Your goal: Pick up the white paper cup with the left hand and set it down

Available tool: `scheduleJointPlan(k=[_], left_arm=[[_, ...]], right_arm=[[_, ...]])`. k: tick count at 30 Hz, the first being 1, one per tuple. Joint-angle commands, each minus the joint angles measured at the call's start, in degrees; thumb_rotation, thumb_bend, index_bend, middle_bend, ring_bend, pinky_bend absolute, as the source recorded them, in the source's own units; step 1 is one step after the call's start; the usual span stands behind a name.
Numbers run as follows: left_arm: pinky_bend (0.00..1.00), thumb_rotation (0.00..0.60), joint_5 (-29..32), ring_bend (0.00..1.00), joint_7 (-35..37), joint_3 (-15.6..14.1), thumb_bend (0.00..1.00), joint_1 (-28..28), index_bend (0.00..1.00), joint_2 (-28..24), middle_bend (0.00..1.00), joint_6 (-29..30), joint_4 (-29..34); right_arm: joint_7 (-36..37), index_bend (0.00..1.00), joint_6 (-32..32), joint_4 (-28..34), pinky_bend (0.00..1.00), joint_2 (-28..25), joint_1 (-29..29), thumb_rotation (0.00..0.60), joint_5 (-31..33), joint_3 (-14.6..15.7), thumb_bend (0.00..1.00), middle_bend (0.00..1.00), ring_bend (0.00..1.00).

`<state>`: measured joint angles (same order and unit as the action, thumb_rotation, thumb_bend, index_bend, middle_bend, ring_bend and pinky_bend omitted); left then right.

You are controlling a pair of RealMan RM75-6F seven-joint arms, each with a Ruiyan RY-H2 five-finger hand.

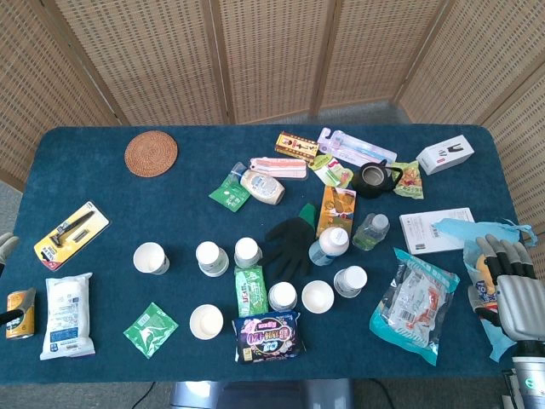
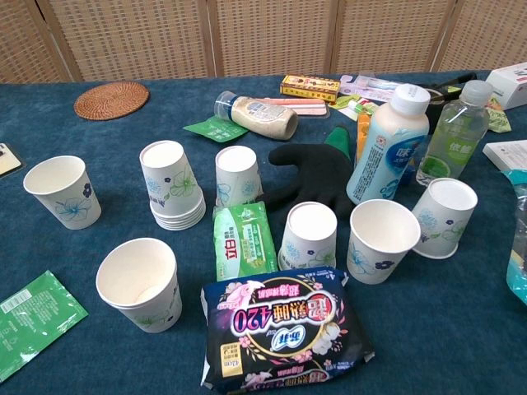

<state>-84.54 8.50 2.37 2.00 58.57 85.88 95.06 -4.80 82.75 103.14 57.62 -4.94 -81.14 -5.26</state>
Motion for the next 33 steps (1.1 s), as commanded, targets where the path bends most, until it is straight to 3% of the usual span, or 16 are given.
scheduleJointPlan(k=[1, 15, 25, 33], left_arm=[[0.00, 0.600, 0.1, 0.06, 0.0, 0.0, 0.41, 0.1, 0.01, 0.1, 0.08, -0.3, -0.1], [0.00, 0.600, -0.1, 0.06, -1.3, -0.4, 0.41, 0.4, 0.00, -1.9, 0.08, -1.1, 1.4], [0.00, 0.600, 0.5, 0.04, -7.5, -0.7, 0.41, 6.0, 0.00, -5.2, 0.03, -10.9, 4.0], [0.00, 0.600, 1.5, 0.03, -12.2, -0.9, 0.41, 11.3, 0.00, -2.9, 0.00, -19.4, 4.4]], right_arm=[[0.0, 0.00, -0.1, 0.1, 0.00, 0.0, -0.1, 0.600, 0.0, 0.0, 0.49, 0.00, 0.00], [1.8, 0.00, -0.8, -0.7, 0.00, 0.4, -0.5, 0.600, -0.5, 0.1, 0.49, 0.00, 0.00], [0.8, 0.00, -2.2, -0.6, 0.00, 0.4, -1.3, 0.600, -0.2, 0.3, 0.49, 0.00, 0.00], [1.4, 0.00, -1.8, -0.8, 0.00, 0.3, -0.9, 0.600, -0.6, 0.7, 0.49, 0.00, 0.00]])
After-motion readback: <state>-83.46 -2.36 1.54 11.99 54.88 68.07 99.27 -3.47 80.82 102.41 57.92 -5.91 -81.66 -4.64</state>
